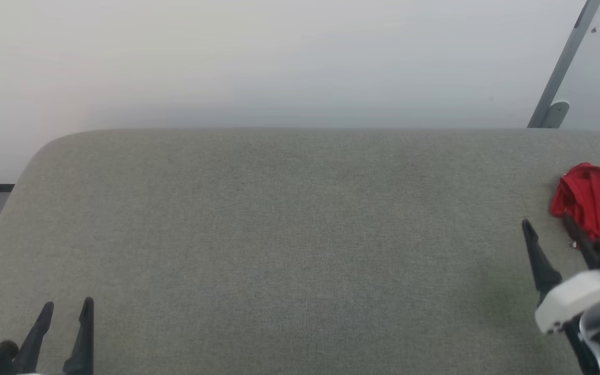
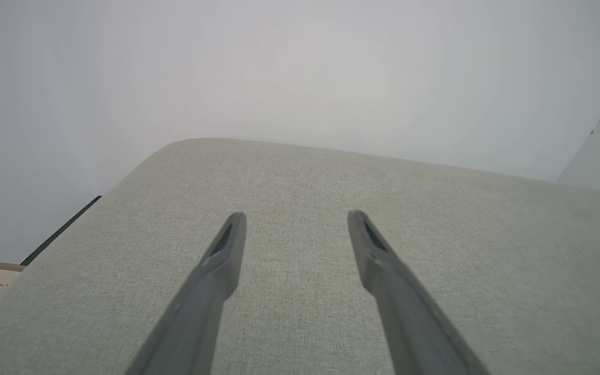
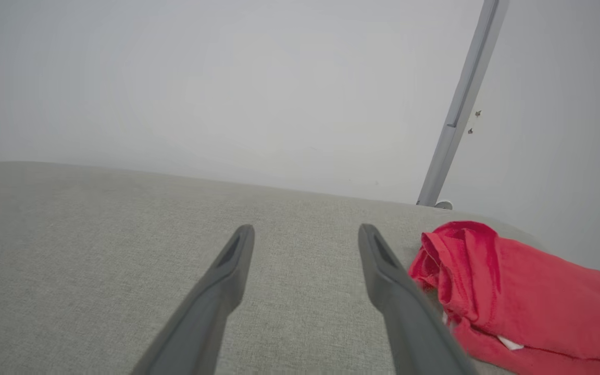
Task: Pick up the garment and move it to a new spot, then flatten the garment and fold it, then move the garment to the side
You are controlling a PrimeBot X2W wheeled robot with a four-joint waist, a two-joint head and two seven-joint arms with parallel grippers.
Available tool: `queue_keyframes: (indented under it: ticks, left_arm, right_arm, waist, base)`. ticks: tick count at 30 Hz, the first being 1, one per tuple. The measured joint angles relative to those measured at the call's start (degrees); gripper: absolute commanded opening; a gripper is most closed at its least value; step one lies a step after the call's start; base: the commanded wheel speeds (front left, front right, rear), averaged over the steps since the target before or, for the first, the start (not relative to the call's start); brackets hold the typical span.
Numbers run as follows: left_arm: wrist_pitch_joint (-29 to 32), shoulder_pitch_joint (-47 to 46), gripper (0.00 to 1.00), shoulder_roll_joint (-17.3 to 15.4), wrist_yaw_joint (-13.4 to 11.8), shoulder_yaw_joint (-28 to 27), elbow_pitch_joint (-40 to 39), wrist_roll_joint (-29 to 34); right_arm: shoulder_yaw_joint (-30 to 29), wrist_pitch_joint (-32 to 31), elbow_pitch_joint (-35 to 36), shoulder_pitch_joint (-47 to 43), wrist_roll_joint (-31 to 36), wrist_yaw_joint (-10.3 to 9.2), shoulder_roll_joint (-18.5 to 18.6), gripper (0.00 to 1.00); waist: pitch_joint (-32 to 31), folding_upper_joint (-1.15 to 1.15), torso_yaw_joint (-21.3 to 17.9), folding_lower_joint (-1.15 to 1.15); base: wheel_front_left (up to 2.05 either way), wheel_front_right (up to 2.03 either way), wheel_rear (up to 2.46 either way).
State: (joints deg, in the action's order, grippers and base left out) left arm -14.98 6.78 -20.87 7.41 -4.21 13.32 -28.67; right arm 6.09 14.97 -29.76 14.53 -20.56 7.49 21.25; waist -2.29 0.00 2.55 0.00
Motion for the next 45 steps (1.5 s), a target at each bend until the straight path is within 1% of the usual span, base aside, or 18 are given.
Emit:
queue_keyframes:
  ticks: [3,10,16,29,45]
  left_arm:
    - [0.0,0.6,1.00,0.1,0.0,-0.5,-0.4,0.0]
    - [0.0,1.4,1.00,0.2,0.0,-1.0,-1.2,0.4]
    - [0.0,1.5,1.00,0.3,0.0,-1.1,-1.9,0.5]
    - [0.0,1.5,1.00,1.0,0.0,-0.8,-2.6,0.5]
    - [0.0,2.2,1.00,1.6,0.0,-1.5,-3.8,0.5]
  right_arm:
    - [-3.3,0.1,3.4,-3.9,2.4,0.00,-2.1,1.00]
    - [-9.3,0.1,9.4,-11.1,5.0,0.00,-6.4,1.00]
    - [-10.8,0.1,12.2,-14.5,6.0,0.00,-8.5,1.00]
    - [-10.5,0.1,13.9,-15.4,6.5,0.00,-9.2,1.00]
    - [-10.2,0.1,14.6,-15.5,6.5,0.00,-9.0,1.00]
  waist:
    - [-0.2,0.00,-0.1,0.00]
    - [-0.1,0.00,-0.7,0.00]
    - [0.0,0.00,-1.4,0.00]
    - [0.3,0.00,-2.4,0.00]
    - [0.3,0.00,-1.8,0.00]
  base:
    - [0.00,0.00,0.00]
    - [0.00,0.00,0.00]
    - [0.00,0.00,0.00]
    - [0.00,0.00,0.00]
    - [0.00,0.00,0.00]
